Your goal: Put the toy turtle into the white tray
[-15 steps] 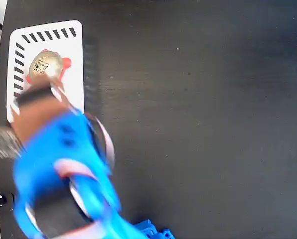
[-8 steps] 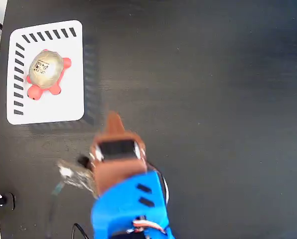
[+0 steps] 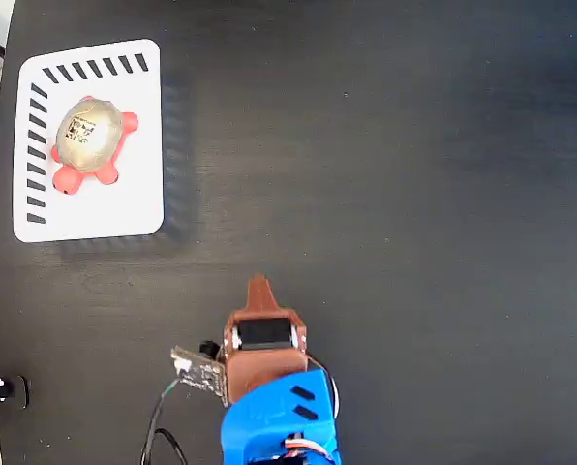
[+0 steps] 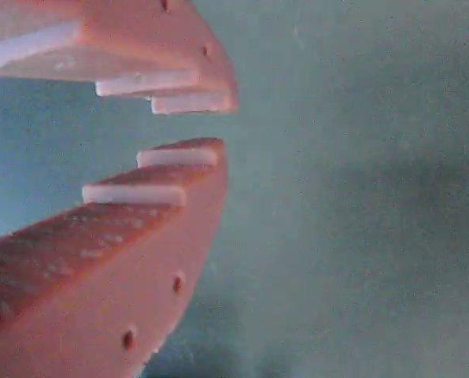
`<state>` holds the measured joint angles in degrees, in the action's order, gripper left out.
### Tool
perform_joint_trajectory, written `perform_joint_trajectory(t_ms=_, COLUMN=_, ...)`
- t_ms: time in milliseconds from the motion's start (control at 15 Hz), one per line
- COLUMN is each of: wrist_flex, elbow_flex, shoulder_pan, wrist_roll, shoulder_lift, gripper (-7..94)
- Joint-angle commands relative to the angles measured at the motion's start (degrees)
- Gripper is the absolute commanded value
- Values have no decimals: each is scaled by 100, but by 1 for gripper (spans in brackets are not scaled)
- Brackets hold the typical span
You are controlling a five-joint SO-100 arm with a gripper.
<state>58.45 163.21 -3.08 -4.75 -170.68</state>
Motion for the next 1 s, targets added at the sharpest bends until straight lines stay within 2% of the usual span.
perform_joint_trajectory(t_ms=0, wrist_flex=290, elbow_flex=202, shoulder_pan=26, wrist_roll=-105, shoulder_lift=-545, gripper=0)
perform_joint_trajectory(t_ms=200, wrist_flex=800, elbow_flex=387, shoulder_pan=149, wrist_roll=18, shoulder_lift=-1037, gripper=0)
perform_joint_trajectory(t_ms=333, wrist_flex=1397, elbow_flex=404, shoulder_pan=70, wrist_roll=53, shoulder_lift=-1564, gripper=0)
perform_joint_trajectory(t_ms=933, wrist_flex=1441, elbow_flex=404, shoulder_pan=149, wrist_roll=70, shoulder_lift=-1573, gripper=0)
